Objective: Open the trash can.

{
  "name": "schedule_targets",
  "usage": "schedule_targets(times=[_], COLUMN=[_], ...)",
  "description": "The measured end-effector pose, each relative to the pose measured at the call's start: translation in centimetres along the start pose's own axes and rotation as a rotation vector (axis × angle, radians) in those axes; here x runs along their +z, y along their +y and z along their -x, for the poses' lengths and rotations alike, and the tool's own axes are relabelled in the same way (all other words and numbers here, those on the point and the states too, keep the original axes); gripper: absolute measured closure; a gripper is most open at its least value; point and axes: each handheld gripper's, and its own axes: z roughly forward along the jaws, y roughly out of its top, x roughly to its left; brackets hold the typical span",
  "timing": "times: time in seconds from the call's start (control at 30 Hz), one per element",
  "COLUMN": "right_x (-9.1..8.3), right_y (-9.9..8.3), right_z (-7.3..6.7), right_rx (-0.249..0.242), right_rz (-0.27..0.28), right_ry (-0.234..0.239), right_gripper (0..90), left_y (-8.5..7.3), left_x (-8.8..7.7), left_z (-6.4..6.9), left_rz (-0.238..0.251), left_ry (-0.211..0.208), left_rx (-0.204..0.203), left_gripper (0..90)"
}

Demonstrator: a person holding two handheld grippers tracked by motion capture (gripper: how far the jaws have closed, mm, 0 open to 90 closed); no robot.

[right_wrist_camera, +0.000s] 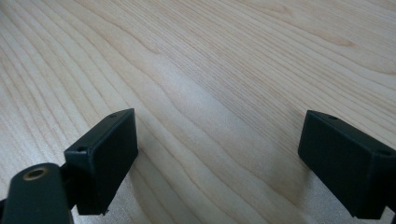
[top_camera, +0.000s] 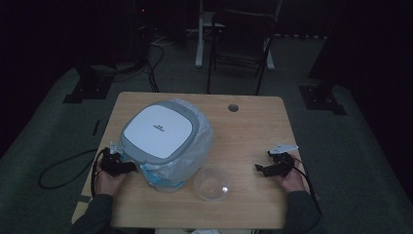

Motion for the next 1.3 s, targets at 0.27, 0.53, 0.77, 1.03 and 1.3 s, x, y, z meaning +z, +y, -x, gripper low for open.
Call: schedule_targets(times=[0.27, 0.53, 0.77, 1.03, 1.3], right_x=[0.0, 0.1, 0.1, -0.3, -1.4], right_y=[0.0, 0.1, 0.4, 0.9, 2.1], right_z=[0.0, -0.5, -0.5, -0.8, -1.3], right_rx=[0.003, 0.047, 0.05, 0.066, 0.071], right_rz=[0.001, 0.004, -0.014, -0.034, -0.004], right_ry=[-0.004, -0.045, -0.051, -0.064, -0.05], right_gripper=[11.3, 13.4, 13.6, 22.1, 29.9], left_y=[0.0, 0.0, 0.0, 0.0, 0.0], left_x=[0.0, 0.0, 0.0, 0.0, 0.0], left_z=[0.0, 0.0, 0.0, 0.0, 0.0], left_rz=[0.0, -0.001, -0.001, 0.0, -0.001], left_ry=[0.003, 0.004, 0.005, 0.004, 0.005], left_rx=[-0.002, -0.003, -0.003, -0.003, -0.003], left_gripper=[15.0, 15.0, 15.0, 15.0, 15.0])
